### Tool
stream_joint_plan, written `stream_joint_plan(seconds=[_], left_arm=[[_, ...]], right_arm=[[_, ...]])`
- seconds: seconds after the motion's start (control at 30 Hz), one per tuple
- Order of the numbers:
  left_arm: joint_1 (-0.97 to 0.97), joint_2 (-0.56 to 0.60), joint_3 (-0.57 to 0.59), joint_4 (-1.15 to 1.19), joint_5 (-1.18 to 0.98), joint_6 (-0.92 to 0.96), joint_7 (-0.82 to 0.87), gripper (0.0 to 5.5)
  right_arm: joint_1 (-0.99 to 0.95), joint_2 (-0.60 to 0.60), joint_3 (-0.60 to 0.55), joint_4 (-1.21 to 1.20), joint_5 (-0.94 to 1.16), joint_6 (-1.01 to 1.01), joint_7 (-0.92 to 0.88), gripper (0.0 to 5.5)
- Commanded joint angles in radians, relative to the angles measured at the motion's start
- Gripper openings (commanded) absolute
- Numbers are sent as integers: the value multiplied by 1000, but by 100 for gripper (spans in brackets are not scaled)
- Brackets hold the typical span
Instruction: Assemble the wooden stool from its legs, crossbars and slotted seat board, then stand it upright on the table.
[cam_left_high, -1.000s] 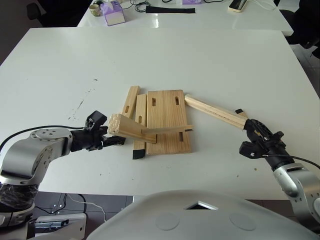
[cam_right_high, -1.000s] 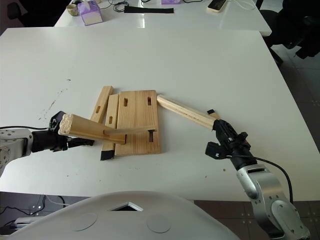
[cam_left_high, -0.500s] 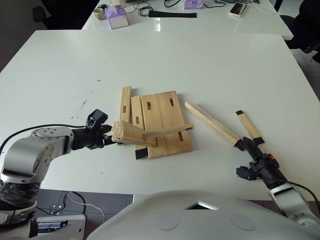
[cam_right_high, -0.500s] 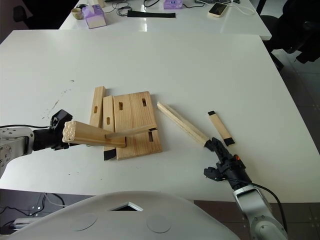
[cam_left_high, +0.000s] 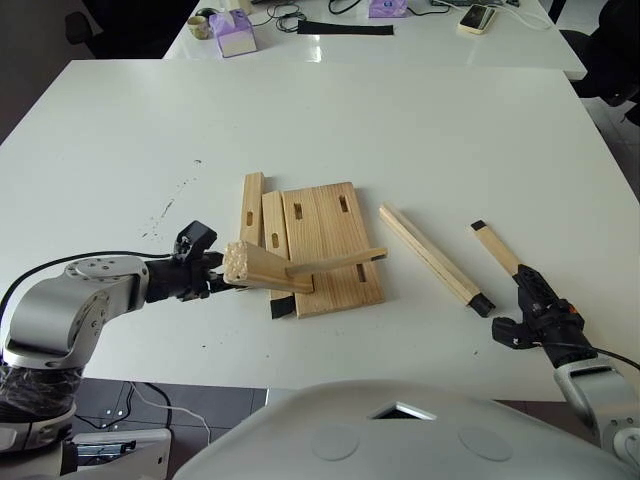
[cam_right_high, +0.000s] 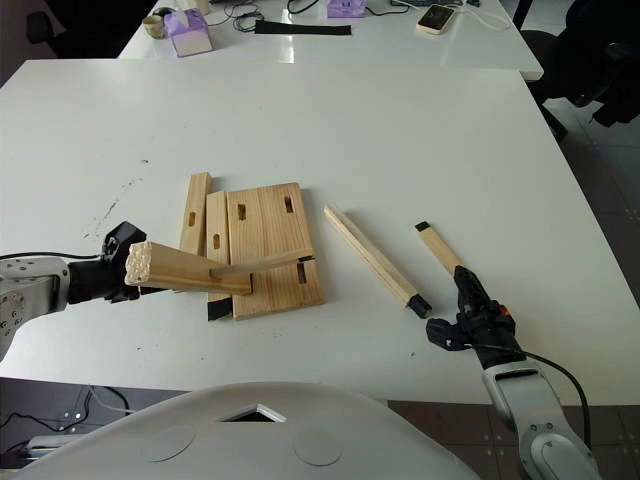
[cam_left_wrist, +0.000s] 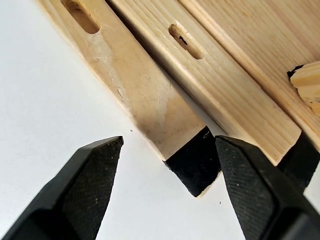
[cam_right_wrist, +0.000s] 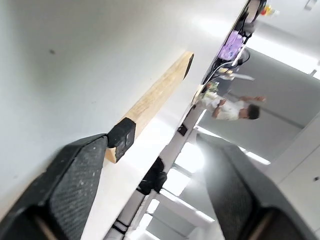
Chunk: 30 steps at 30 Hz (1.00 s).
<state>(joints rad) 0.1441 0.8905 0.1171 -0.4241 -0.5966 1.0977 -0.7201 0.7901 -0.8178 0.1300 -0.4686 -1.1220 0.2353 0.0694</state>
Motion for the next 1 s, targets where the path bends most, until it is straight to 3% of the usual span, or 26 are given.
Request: stream_joint_plan(seconds=[0.03,0.2,0.37,0.6,0.8,1.0], left_arm=[[37,-31,58,-42,-22,3,23,343],[41,-34,64,-49,-28,-1,21,343],[39,-33,65,-53,-31,-4,15,343],[24,-33,58,-56,-29,0,6,343],[12,-29,46,-53,-26,0,-1,343],[6,-23,42,-47,-25,-4,-12,343]], right_arm=[[80,134,-175,-210,860,-57,397,327],[50,171,-314,-262,1085,13,481,327],[-52,167,-415,-266,1167,75,494,327],[-147,248,-388,-383,1396,278,484,327],[-123,293,-335,-321,1508,410,482,327],[-191,371,-408,-332,1633,438,427,327]])
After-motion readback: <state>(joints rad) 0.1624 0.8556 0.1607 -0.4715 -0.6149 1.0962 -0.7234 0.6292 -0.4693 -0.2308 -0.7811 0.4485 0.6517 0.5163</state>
